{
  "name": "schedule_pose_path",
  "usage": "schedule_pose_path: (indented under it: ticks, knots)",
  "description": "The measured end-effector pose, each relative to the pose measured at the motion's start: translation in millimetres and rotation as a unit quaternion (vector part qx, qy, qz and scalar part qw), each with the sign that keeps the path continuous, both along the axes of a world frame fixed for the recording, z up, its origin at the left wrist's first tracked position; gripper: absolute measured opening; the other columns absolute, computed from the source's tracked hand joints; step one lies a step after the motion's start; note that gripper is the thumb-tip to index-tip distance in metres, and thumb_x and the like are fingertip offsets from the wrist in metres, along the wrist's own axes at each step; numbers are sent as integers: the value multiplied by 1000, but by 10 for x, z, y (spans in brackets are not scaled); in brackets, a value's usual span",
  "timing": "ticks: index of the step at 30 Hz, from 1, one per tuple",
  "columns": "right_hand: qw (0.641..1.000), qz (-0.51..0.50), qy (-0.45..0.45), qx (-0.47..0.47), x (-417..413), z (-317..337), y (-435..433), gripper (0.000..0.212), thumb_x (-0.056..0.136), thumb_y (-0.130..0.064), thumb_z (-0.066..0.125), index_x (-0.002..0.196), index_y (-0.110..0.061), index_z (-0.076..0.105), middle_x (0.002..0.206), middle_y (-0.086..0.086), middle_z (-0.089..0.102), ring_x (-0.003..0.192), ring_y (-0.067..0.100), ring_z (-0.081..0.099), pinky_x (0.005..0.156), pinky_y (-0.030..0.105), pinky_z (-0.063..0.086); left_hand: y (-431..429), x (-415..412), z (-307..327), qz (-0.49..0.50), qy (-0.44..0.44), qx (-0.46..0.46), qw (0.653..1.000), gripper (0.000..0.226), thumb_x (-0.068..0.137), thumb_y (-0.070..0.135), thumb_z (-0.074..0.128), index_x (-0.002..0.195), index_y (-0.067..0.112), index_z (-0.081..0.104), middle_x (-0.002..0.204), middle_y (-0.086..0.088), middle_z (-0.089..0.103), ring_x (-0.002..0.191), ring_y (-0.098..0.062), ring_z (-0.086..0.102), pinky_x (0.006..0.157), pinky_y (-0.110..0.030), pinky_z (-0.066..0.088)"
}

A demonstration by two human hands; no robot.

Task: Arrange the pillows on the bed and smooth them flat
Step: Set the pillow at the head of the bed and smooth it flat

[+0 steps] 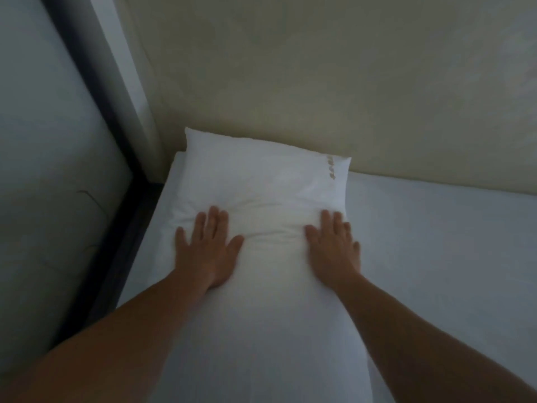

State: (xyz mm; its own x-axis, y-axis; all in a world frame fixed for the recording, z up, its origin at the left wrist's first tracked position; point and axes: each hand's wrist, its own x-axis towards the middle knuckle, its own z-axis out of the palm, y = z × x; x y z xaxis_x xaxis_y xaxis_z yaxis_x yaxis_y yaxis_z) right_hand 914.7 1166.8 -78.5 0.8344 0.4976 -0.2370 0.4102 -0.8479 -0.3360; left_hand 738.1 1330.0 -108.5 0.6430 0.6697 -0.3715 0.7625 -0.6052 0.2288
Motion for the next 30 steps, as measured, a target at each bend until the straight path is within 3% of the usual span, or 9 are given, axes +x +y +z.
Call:
schedule_pose_path:
  ticks: [2, 5, 8, 11, 17, 22, 24, 28, 30]
  knots:
    - [997, -58, 47, 11, -28, 5, -47, 67, 95, -60, 27, 152, -28, 10, 163, 5, 6, 147, 33, 10, 115, 57, 17, 52, -272, 17, 30, 22, -8, 999, 67, 94, 59, 5, 150, 27, -15, 160, 4, -22, 148, -18, -15, 118, -57, -7]
    - [997, -29, 67, -3, -437, -22, 151, 70, 93, -66, 24, 152, -33, 5, 164, -1, -2, 146, 40, 3, 114, 59, 13, 18, -479, 162, 73, -44, 30, 996, 66, 96, 56, 8, 152, 24, -5, 163, -2, -10, 149, -23, -8, 119, -56, -3]
    - [996, 79, 28, 13, -816, -19, 404, 72, 90, -69, 15, 151, -35, -4, 163, -5, -12, 146, 40, -12, 113, 63, 3, -157, -355, 381, 83, -172, 54, 980, 62, 99, 49, 16, 153, 22, 1, 163, -4, -5, 150, -24, -5, 120, -54, -2]
    - [962, 252, -37, 98, -885, 113, 498, 65, 90, -66, 1, 149, -41, -8, 163, -6, -11, 146, 27, -18, 115, 57, -2, -243, -28, 555, 71, -277, 34, 958, 61, 98, 52, 11, 152, 26, 2, 163, -2, -6, 149, -21, -6, 119, -52, -1]
    - [954, 289, -81, -24, -918, -98, 240, 68, 89, -57, 13, 152, -34, 2, 162, -6, -11, 147, 23, -19, 116, 52, -10, -425, -211, 51, -4, -95, -39, 995, 58, 99, 50, 12, 147, 33, -15, 160, 5, -22, 147, -16, -19, 119, -52, -5]
    - [955, 293, -49, -21, -1197, -118, 172, 69, 91, -60, 28, 152, -31, 12, 163, -4, -3, 147, 22, -15, 116, 51, -9, -414, -530, 1, 22, -30, -89, 995, 60, 100, 49, 13, 147, 28, -17, 160, 6, -22, 147, -14, -17, 120, -47, -6]
    - [944, 330, -30, -6, -1374, -32, 19, 68, 92, -59, 30, 152, -29, 16, 163, -3, 3, 148, 21, -10, 118, 50, -4, -555, -722, 88, 19, -24, -85, 996, 62, 99, 51, 12, 150, 24, -11, 161, 1, -16, 148, -17, -13, 121, -47, -4]
    - [930, 336, -45, 145, -1371, 246, -196, 58, 92, -45, 36, 143, -19, 44, 150, 4, 43, 140, 21, 37, 113, 48, 31, -729, -892, 358, 59, -105, 2, 993, 74, 92, 59, 3, 153, 16, 6, 163, -7, 3, 150, -23, 3, 121, -49, 5]
    - [940, 283, -74, 173, -1088, 365, -136, 59, 93, -42, 33, 146, -19, 37, 153, 5, 37, 142, 22, 33, 113, 44, 26, -737, -755, 472, 55, -154, 41, 986, 74, 91, 59, 4, 152, 18, 5, 162, -7, 2, 150, -23, 2, 121, -49, 4]
